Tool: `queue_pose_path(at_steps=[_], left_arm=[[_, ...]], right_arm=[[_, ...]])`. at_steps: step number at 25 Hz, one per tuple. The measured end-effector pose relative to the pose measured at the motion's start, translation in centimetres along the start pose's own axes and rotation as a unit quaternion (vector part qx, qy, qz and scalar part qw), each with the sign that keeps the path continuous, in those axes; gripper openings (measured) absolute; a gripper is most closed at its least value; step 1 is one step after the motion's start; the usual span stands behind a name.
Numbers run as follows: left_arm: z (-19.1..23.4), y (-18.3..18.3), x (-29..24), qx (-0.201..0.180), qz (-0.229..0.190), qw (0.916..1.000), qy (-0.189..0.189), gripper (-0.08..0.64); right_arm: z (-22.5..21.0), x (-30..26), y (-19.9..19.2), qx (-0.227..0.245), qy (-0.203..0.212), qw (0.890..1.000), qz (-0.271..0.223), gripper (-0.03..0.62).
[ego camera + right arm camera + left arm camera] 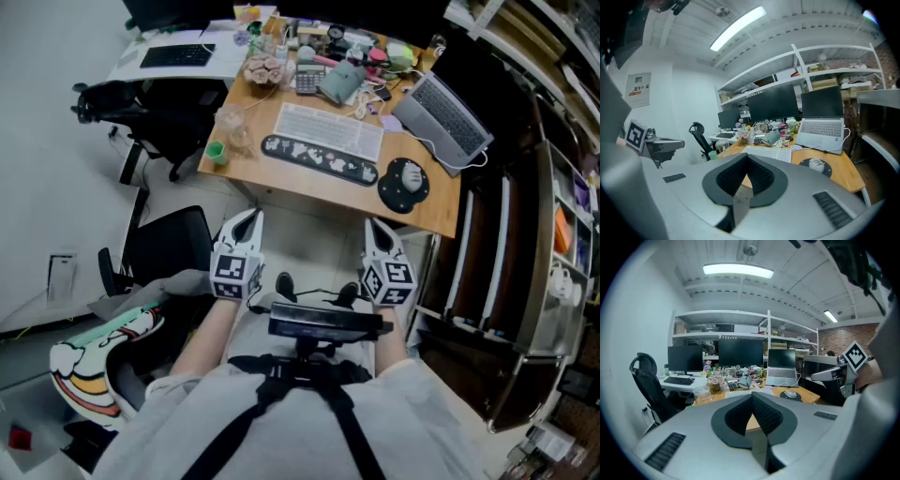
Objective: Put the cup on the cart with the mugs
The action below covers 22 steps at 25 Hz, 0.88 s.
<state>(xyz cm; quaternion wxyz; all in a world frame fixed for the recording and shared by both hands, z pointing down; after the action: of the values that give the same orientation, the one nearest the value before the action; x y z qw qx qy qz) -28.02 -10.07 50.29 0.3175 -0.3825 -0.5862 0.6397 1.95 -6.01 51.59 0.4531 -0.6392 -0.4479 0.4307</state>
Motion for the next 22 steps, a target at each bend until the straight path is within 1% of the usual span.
queue_pose_path(at_steps=[5,9,11,14,17,22], left_arm=[[2.3,-0.1,0.4,-0.004,-0.004,0.9999,-0.014,0.004],[3.5,-0.3,0.8,0.001,-0.007,0.9999,-0.008,0.005],[3.8,-0.4,1.0,0.004,-0.01,0.9999,0.002,0.005],[4.5,-0.6,1.0,-0.007,-0.021,0.9997,0.013,0.005],[4.5,-0.4,0.9,-0.007,-0.029,0.9988,0.04,0.003],[5.0,-0.8,0.3,-0.008,-0.031,0.9965,0.076,0.004]], right_arm=[[4.2,-1.2,0.0,-0.012,0.017,1.0,-0.018,0.008],[6.5,-2.6,0.4,-0.001,0.046,0.999,-0.015,0.008],[6.9,-3.3,0.7,0.004,0.06,0.998,-0.011,0.008],[6.9,-4.4,0.9,0.013,0.083,0.996,-0.002,0.007],[6.3,-5.3,1.1,0.02,0.107,0.994,0.01,0.008],[5.3,-6.8,1.8,0.024,0.145,0.989,0.009,0.008]])
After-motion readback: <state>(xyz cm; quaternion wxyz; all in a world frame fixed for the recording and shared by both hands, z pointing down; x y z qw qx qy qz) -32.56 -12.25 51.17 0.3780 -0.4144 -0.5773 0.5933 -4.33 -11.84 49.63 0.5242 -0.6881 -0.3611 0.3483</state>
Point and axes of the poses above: the fingertips, and each gripper's own axes: x backward along the fingers, z to its left, y out of its top, the point moved 7 cm from there along x, backward along the fingers, and after that the axes turned 15 degrees about -z, right-handed, at the moved point
